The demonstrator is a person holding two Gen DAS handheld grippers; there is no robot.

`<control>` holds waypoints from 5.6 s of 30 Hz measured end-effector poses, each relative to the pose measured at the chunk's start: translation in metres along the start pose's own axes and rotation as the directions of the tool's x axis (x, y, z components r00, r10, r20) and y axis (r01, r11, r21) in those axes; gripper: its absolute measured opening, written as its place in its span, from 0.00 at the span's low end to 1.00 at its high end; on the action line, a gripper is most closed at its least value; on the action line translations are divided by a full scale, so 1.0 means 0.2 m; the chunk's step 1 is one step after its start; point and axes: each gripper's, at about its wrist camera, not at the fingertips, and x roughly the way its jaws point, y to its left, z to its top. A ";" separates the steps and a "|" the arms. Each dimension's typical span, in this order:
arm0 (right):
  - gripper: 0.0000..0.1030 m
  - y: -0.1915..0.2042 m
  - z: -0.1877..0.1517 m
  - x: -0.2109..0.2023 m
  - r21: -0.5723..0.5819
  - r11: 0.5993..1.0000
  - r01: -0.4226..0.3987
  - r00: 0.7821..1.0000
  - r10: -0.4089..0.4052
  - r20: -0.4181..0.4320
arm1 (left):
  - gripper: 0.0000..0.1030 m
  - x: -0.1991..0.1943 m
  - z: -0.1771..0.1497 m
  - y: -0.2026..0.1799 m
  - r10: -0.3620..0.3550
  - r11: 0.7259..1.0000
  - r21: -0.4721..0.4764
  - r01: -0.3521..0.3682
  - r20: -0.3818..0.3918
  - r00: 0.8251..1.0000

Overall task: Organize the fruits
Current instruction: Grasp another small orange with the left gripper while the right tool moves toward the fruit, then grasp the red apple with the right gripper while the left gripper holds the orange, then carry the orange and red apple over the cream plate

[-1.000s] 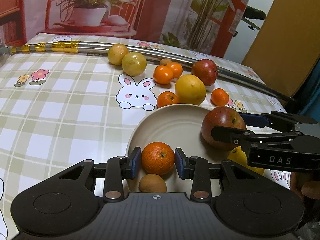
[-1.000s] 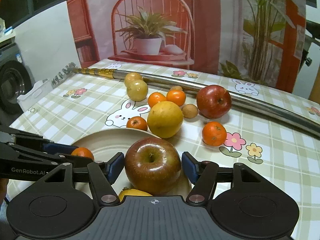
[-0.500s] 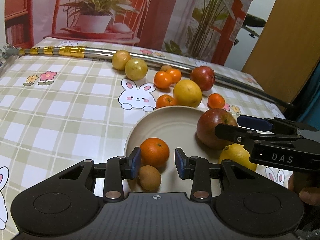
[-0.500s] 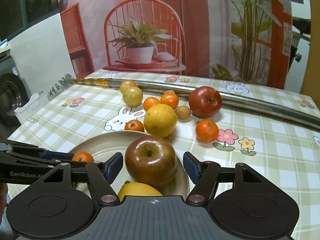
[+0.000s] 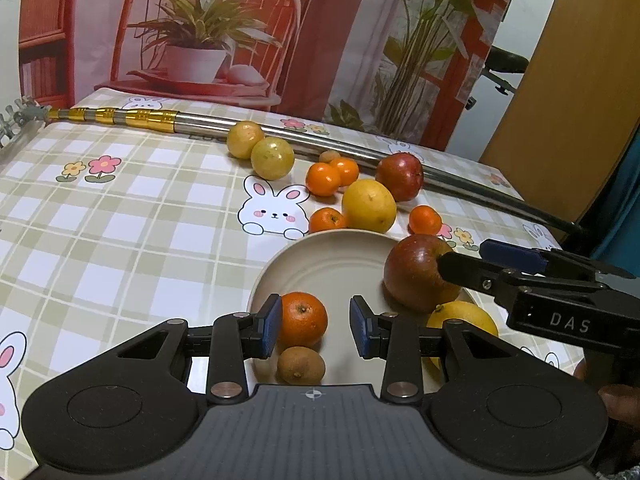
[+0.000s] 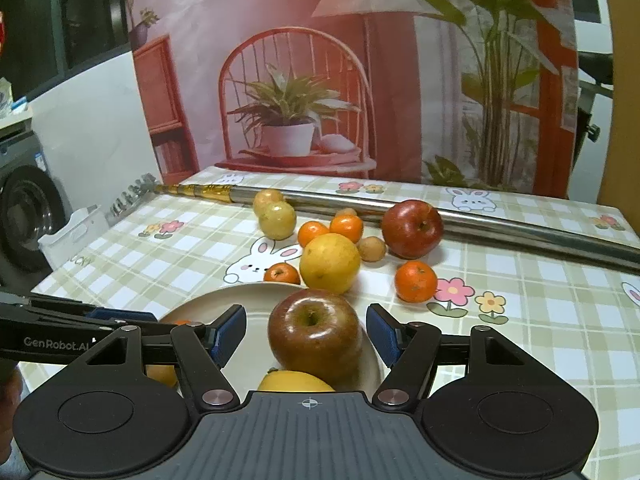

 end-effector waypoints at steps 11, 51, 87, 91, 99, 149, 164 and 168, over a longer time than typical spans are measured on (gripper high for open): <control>0.61 -0.11 0.11 -0.04 0.024 0.999 0.030 0.997 -0.032 0.065 | 0.38 -0.06 0.30 0.01 0.011 0.998 0.056 -0.012 0.016 1.000; 0.63 -0.52 0.17 0.00 0.166 0.983 0.080 0.987 -0.101 0.123 | 0.37 0.70 0.46 0.03 -0.122 0.991 -0.086 0.100 -0.308 0.944; 0.63 -0.48 0.27 0.23 0.066 0.998 0.003 1.000 -0.003 -0.005 | 0.34 0.05 0.30 0.10 0.066 0.998 -0.021 -0.065 0.055 0.996; 0.63 -0.44 0.32 0.30 0.019 1.000 0.001 1.000 -0.001 0.000 | 0.34 0.05 0.30 0.12 0.066 0.997 -0.032 -0.064 0.066 0.996; 0.64 -0.59 0.37 0.53 0.171 0.985 0.028 1.000 -0.028 -0.004 | 0.34 0.04 0.26 0.13 0.061 0.998 -0.037 -0.058 0.076 0.995; 0.62 -0.47 0.16 0.09 0.224 0.975 -0.001 0.997 -0.017 0.079 | 0.34 0.29 0.12 -0.01 -0.054 0.993 0.100 0.068 -0.136 0.989; 0.62 -0.33 0.14 0.08 0.179 0.983 -0.047 0.998 0.039 0.050 | 0.35 0.28 0.11 -0.03 -0.007 0.990 0.140 0.023 -0.119 0.993; 0.62 -0.33 0.14 0.07 0.185 0.981 -0.050 0.998 0.041 0.048 | 0.39 0.28 0.11 -0.02 -0.015 0.992 0.119 0.029 -0.117 0.993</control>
